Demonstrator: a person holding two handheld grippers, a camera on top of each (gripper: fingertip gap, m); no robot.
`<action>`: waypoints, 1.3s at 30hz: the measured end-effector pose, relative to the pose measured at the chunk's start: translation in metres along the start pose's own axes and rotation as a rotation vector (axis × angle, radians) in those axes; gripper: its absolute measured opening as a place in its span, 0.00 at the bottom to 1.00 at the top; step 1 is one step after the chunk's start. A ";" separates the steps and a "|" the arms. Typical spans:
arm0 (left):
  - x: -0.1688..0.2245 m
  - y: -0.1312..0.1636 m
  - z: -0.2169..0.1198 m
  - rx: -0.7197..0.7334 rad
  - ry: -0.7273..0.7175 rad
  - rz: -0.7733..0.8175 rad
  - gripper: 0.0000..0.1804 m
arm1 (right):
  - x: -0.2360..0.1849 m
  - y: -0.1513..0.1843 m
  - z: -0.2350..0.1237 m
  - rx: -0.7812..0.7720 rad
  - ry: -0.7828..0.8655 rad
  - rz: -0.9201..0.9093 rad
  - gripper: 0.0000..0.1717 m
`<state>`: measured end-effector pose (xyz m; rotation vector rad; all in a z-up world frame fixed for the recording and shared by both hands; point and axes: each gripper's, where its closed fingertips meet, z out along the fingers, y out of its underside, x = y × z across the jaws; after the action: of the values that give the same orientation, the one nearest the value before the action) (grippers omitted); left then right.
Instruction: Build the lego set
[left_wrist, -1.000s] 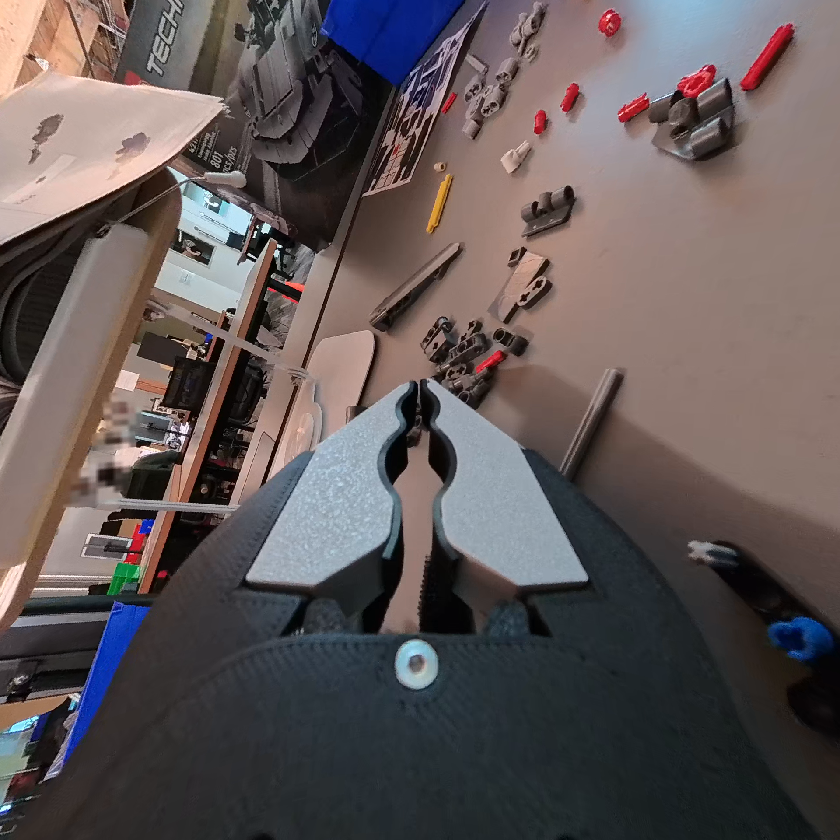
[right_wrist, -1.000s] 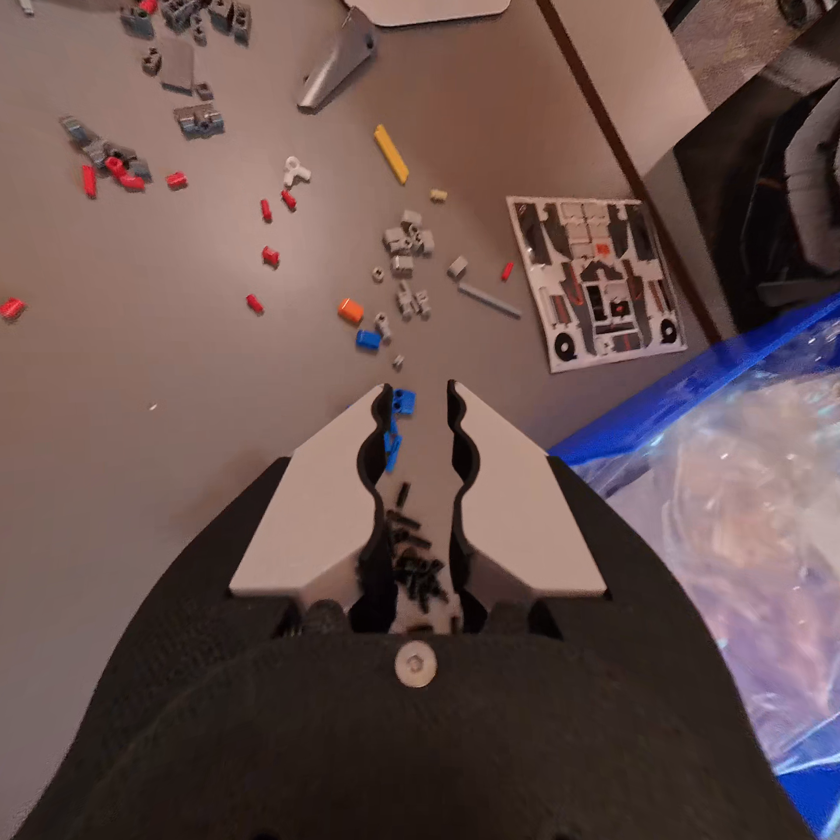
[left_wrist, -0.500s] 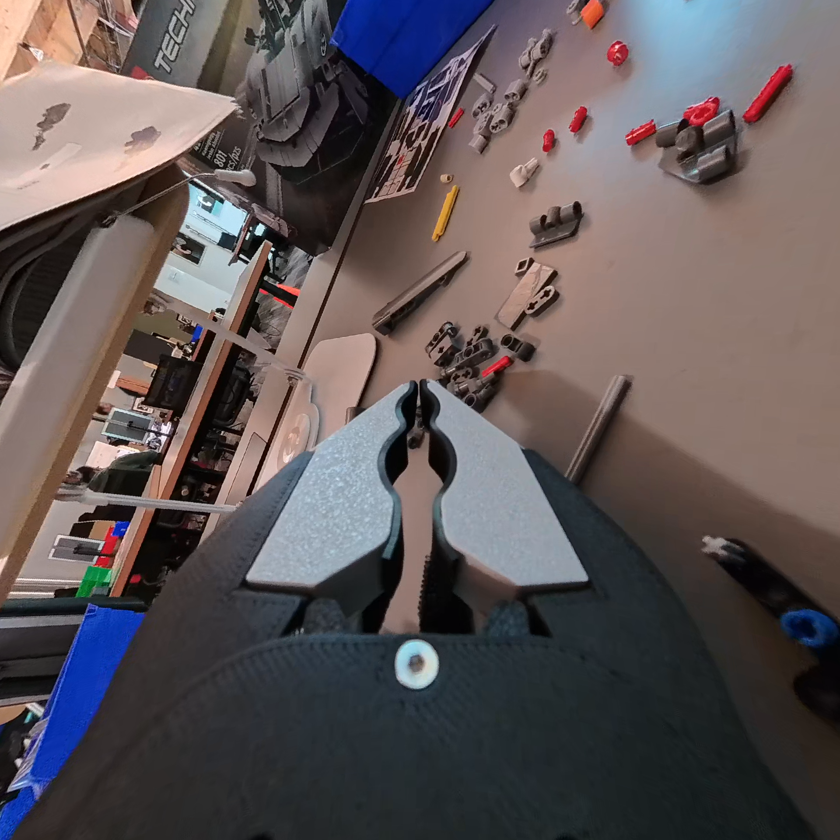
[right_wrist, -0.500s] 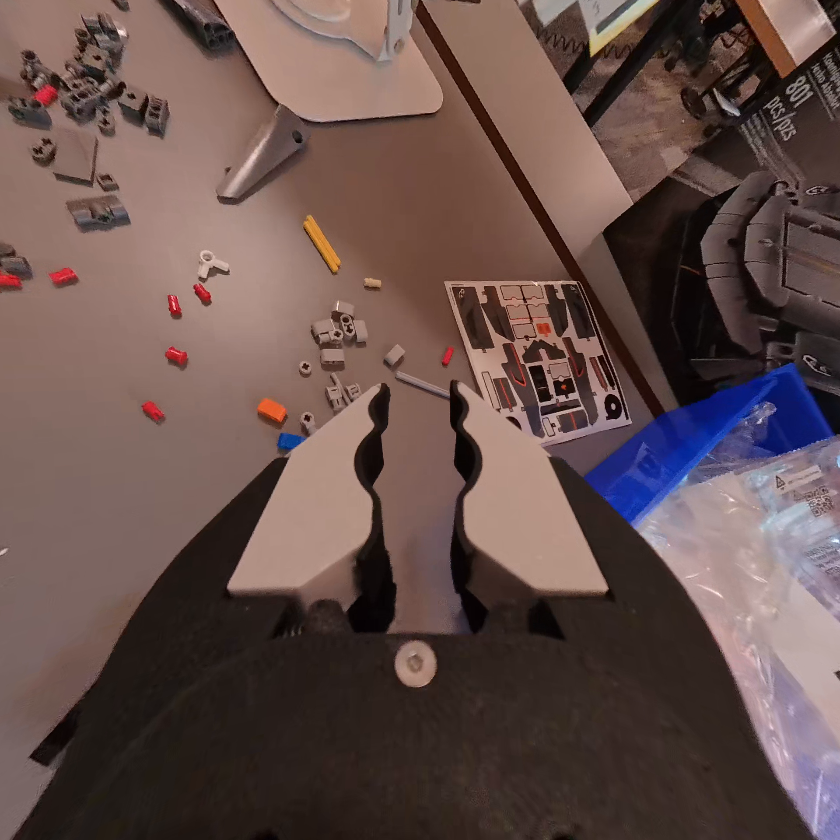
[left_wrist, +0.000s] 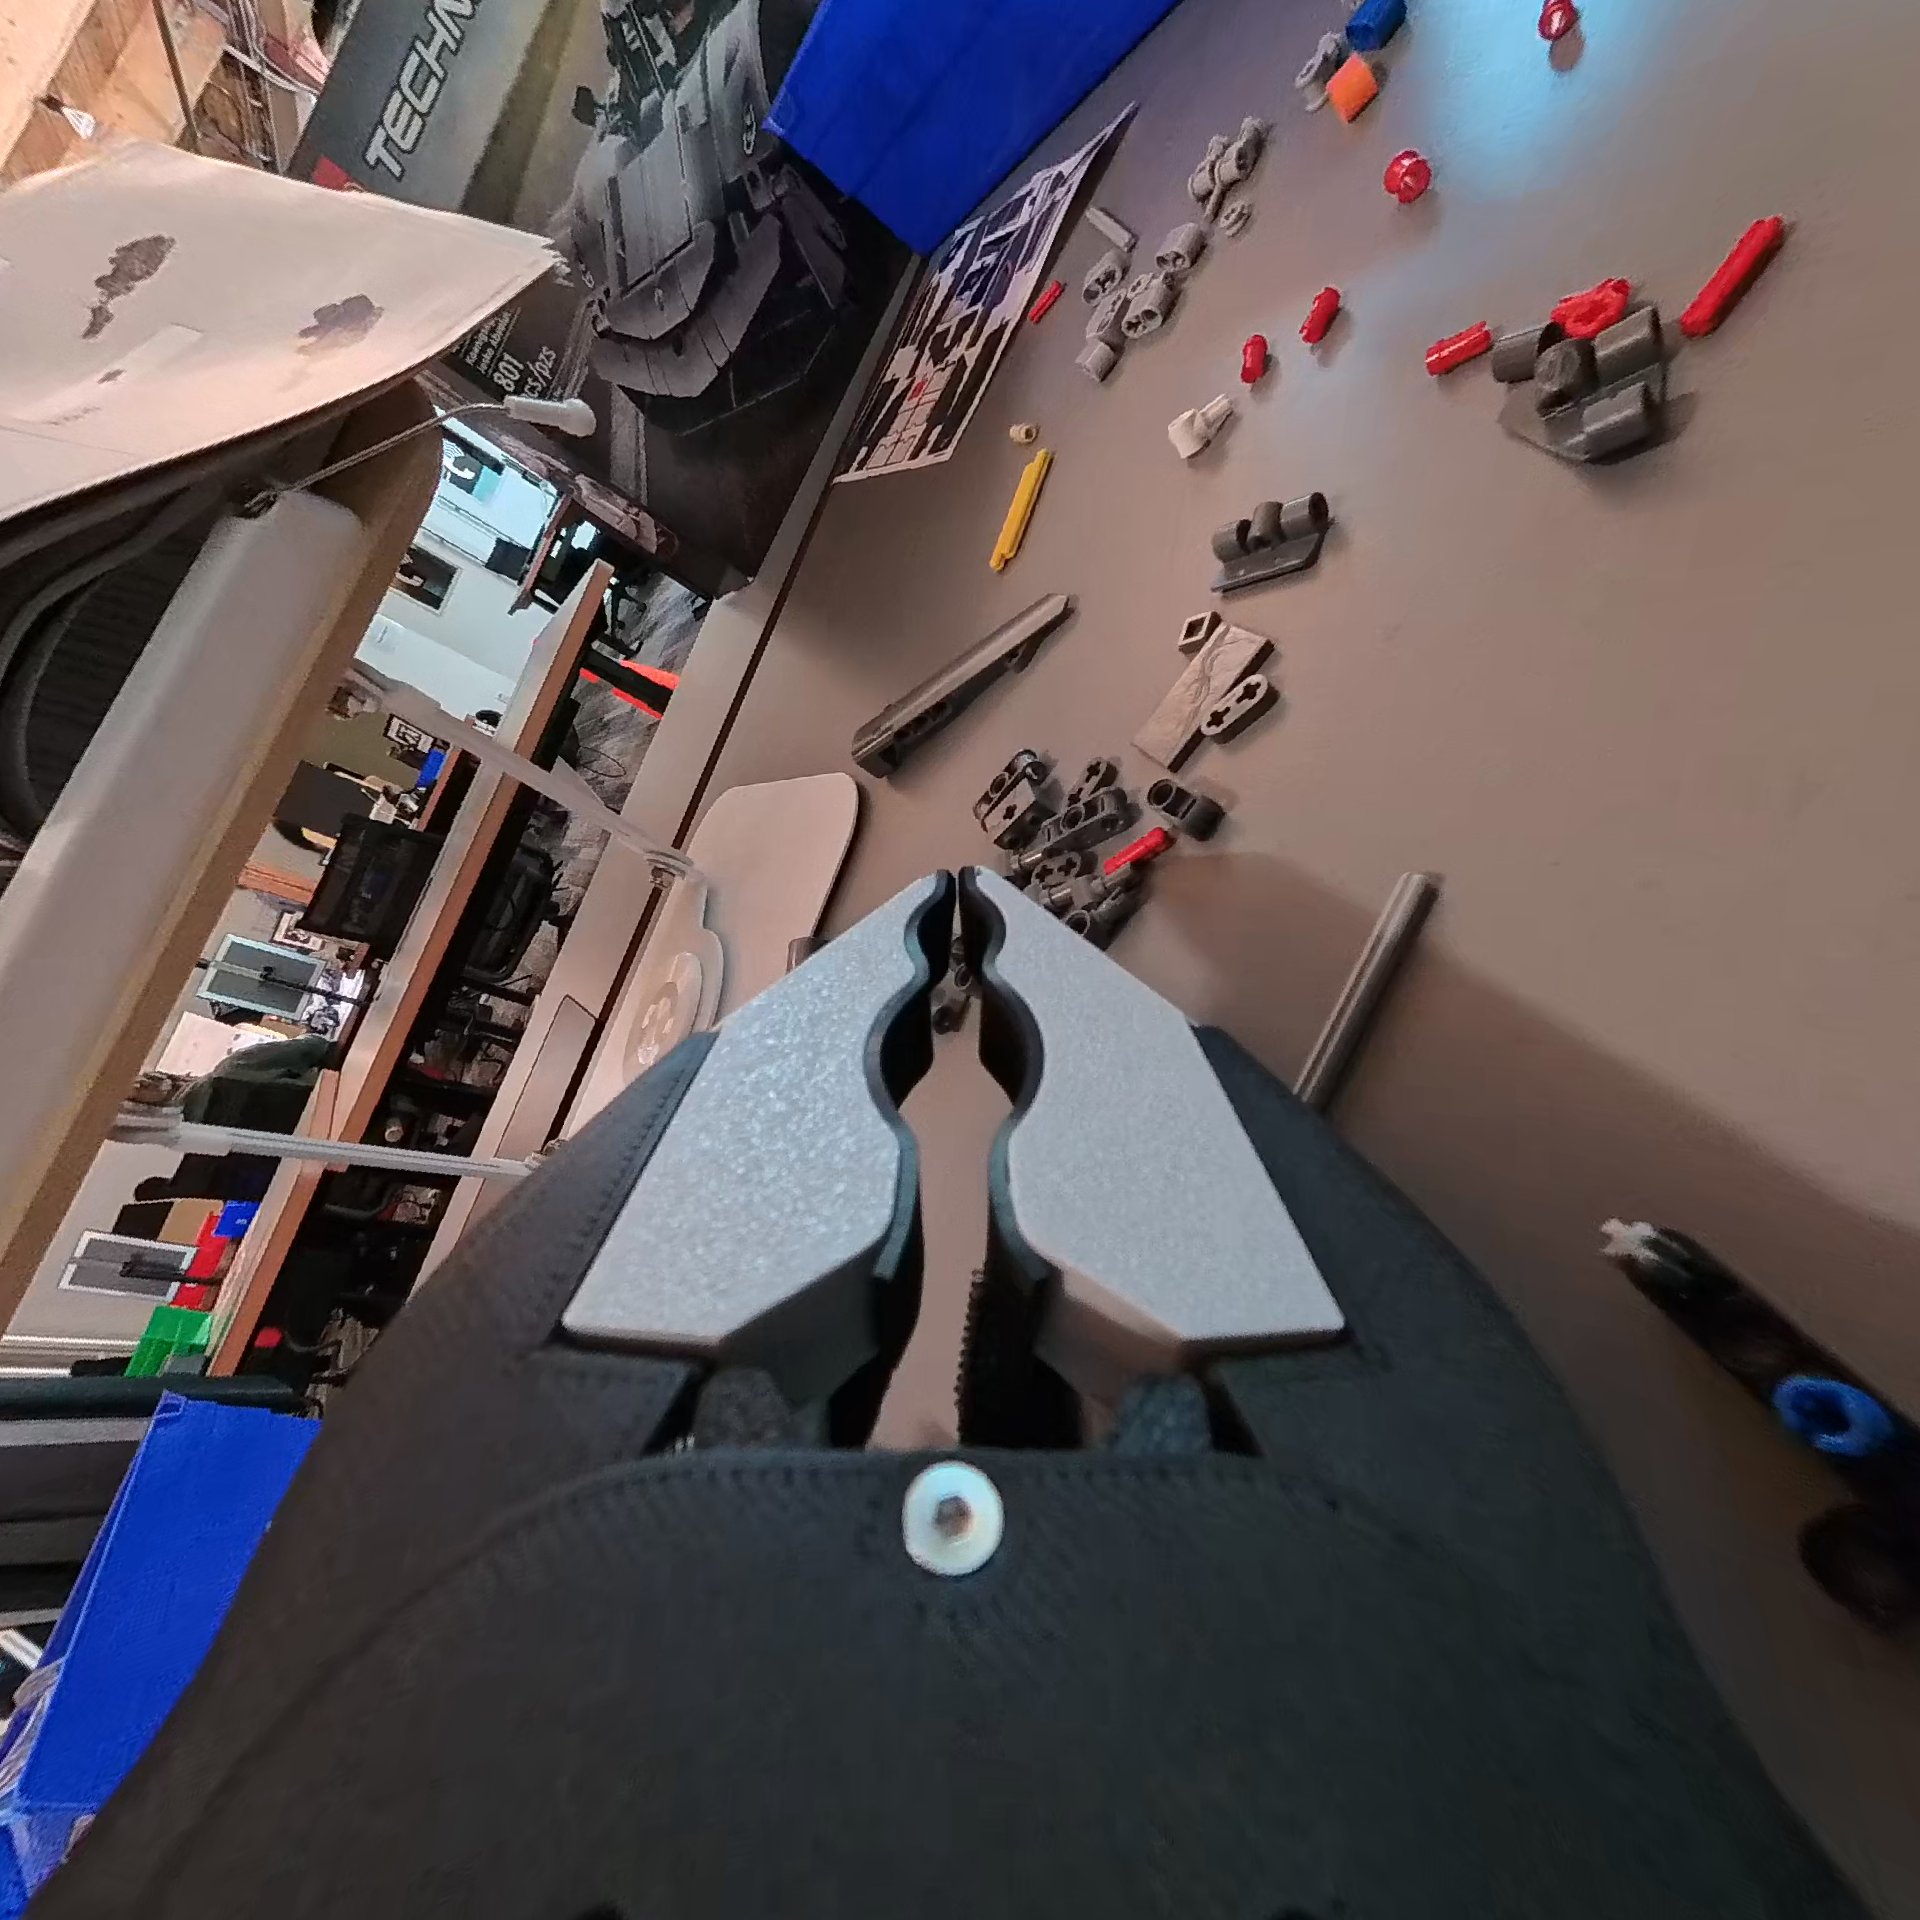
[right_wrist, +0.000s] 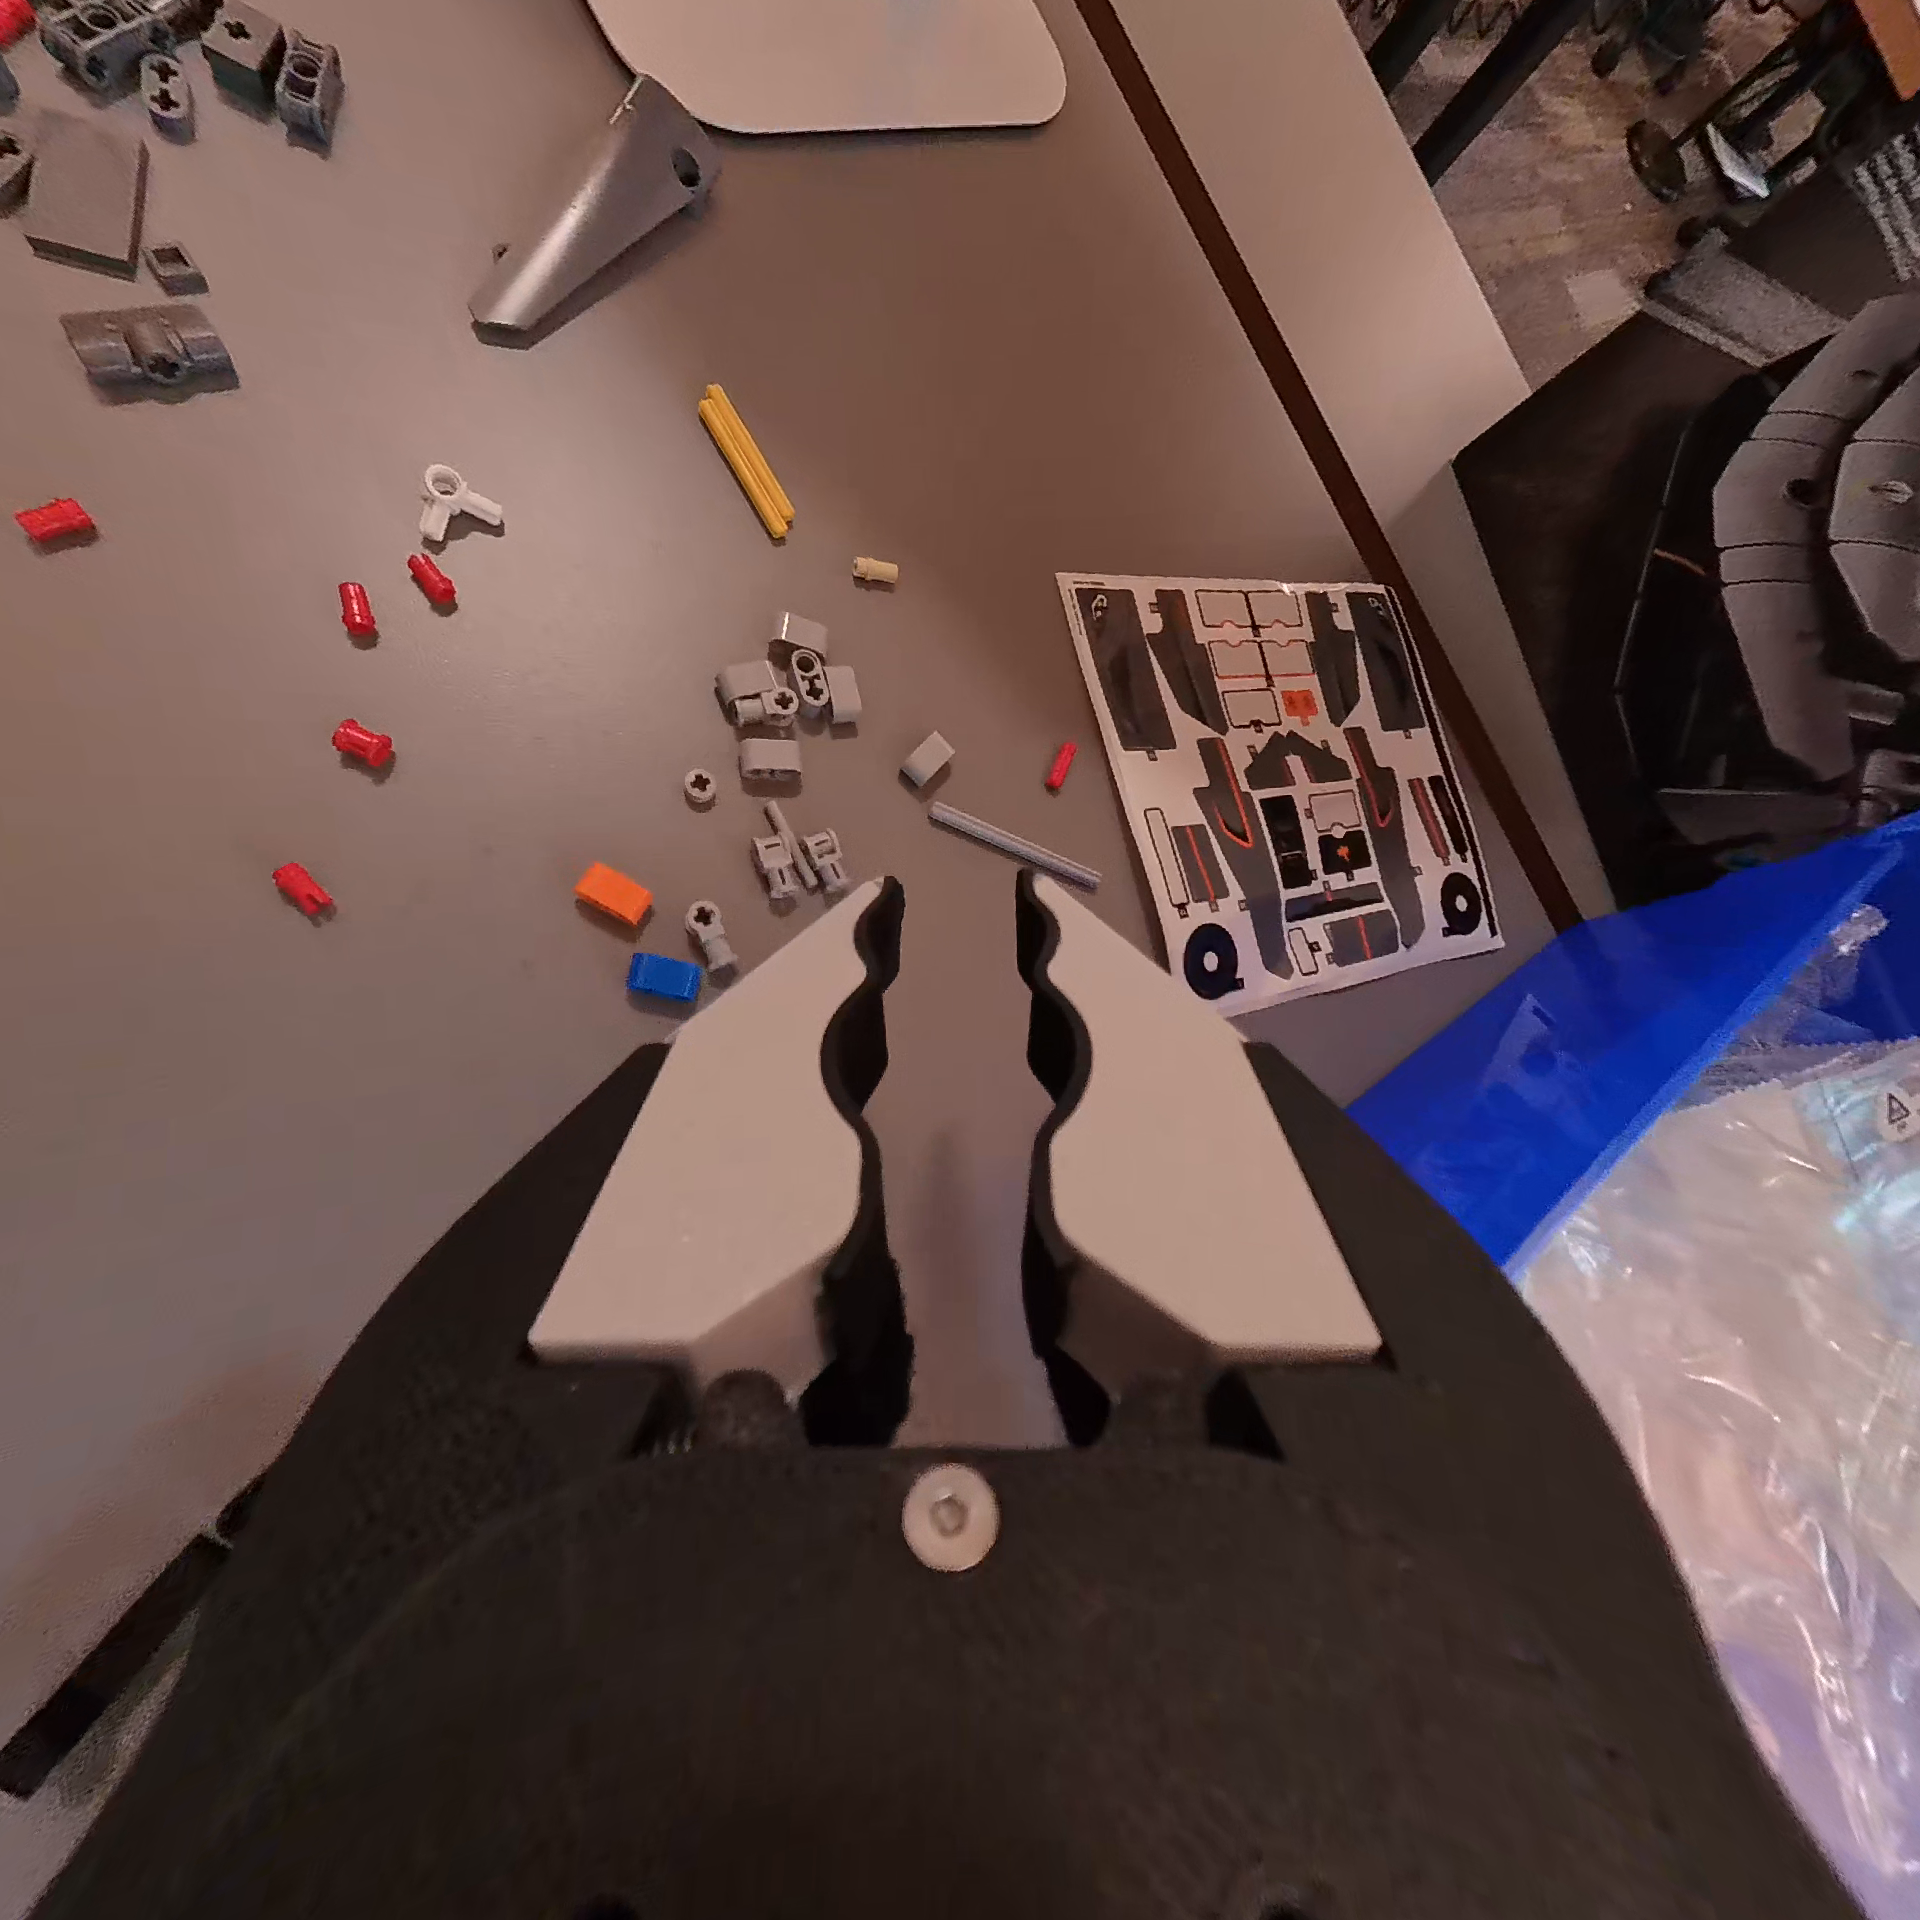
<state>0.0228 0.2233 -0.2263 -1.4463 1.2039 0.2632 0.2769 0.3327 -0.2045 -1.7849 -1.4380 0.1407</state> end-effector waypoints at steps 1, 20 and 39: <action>0.000 0.000 0.000 0.000 0.000 -0.001 0.00 | 0.002 0.001 -0.001 -0.001 0.004 0.001 0.11; 0.001 0.001 0.001 -0.011 -0.004 0.013 0.00 | -0.006 0.035 -0.023 -0.099 -0.098 -0.027 0.07; 0.003 0.003 0.002 -0.025 -0.005 0.040 0.00 | 0.027 0.047 -0.048 -0.060 0.001 0.038 0.02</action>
<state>0.0232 0.2243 -0.2311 -1.4430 1.2306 0.3102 0.3483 0.3305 -0.1925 -1.8615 -1.4221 0.1172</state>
